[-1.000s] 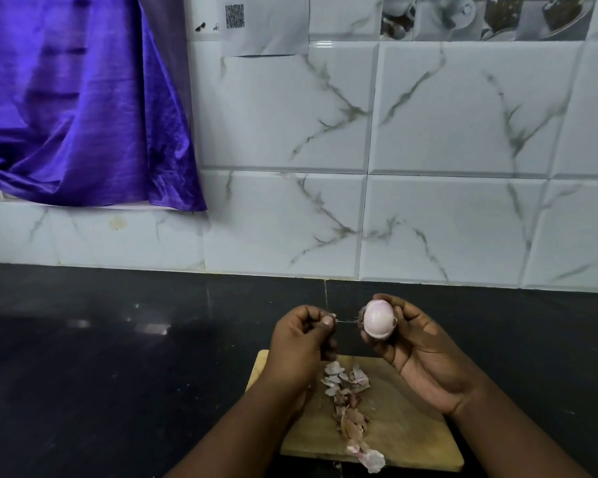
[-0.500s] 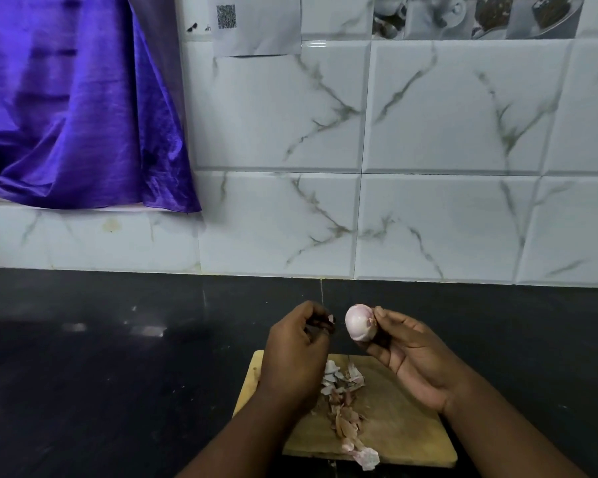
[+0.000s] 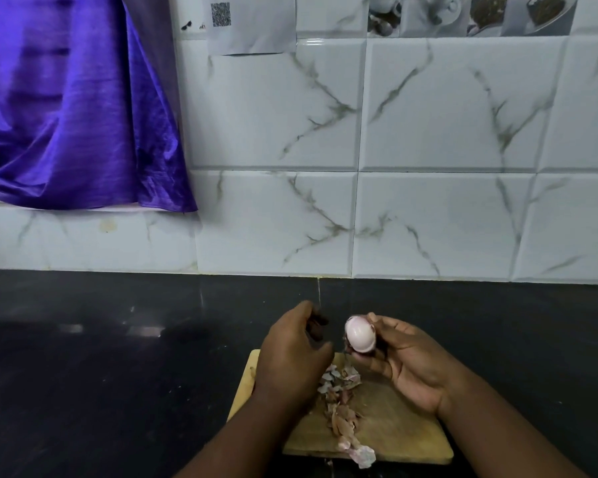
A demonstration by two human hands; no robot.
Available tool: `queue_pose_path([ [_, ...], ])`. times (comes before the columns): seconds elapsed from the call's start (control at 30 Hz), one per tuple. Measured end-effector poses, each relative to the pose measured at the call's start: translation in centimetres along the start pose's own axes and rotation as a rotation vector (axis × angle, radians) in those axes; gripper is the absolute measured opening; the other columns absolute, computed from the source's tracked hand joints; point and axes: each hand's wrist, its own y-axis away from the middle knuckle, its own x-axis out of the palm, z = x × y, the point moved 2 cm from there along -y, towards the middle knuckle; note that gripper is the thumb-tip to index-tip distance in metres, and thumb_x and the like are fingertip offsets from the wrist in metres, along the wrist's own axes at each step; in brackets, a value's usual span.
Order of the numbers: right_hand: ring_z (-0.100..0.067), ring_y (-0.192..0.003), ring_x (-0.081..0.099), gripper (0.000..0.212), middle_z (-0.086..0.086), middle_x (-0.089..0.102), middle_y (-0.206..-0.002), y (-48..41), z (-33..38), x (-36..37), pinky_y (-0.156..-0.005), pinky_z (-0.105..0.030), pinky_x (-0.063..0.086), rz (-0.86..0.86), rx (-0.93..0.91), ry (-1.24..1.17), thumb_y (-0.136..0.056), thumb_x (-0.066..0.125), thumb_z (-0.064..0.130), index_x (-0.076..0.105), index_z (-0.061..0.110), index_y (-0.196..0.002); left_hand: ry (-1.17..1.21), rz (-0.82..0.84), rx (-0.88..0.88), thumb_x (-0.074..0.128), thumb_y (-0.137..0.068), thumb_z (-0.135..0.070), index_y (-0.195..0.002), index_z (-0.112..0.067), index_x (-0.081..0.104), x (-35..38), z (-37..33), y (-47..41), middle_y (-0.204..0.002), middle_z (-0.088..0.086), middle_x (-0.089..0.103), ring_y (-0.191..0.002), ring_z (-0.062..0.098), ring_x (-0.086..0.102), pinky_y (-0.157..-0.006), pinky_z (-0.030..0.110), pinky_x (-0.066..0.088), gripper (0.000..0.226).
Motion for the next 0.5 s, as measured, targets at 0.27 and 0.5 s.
queue_pose_path([
  [0.27, -0.029, -0.108, 0.070, 0.045, -0.023, 0.072, -0.123, -0.20, 0.52, -0.23, -0.079, -0.035, 0.065, -0.011, -0.059, -0.035, -0.085, 0.066, 0.017, 0.065, -0.005, -0.125, 0.089, -0.014, 0.052, 0.072, -0.096, -0.027, -0.098, -0.027, 0.078, 0.25, -0.33, -0.02, -0.088, -0.013, 0.071, -0.083, 0.002, 0.065, -0.074, 0.031, 0.058, 0.006],
  [0.5, -0.028, -0.098, 0.075, 0.038, -0.021, 0.076, -0.114, -0.12, 0.50, -0.10, -0.081, -0.035, 0.064, -0.016, -0.170, 0.217, -0.081, 0.072, 0.014, 0.071, 0.000, -0.117, 0.106, -0.097, 0.074, 0.076, -0.093, -0.019, -0.100, -0.028, 0.080, -0.11, 0.02, -0.26, -0.091, -0.017, 0.072, -0.085, -0.001, 0.065, -0.074, 0.022, 0.055, 0.012],
])
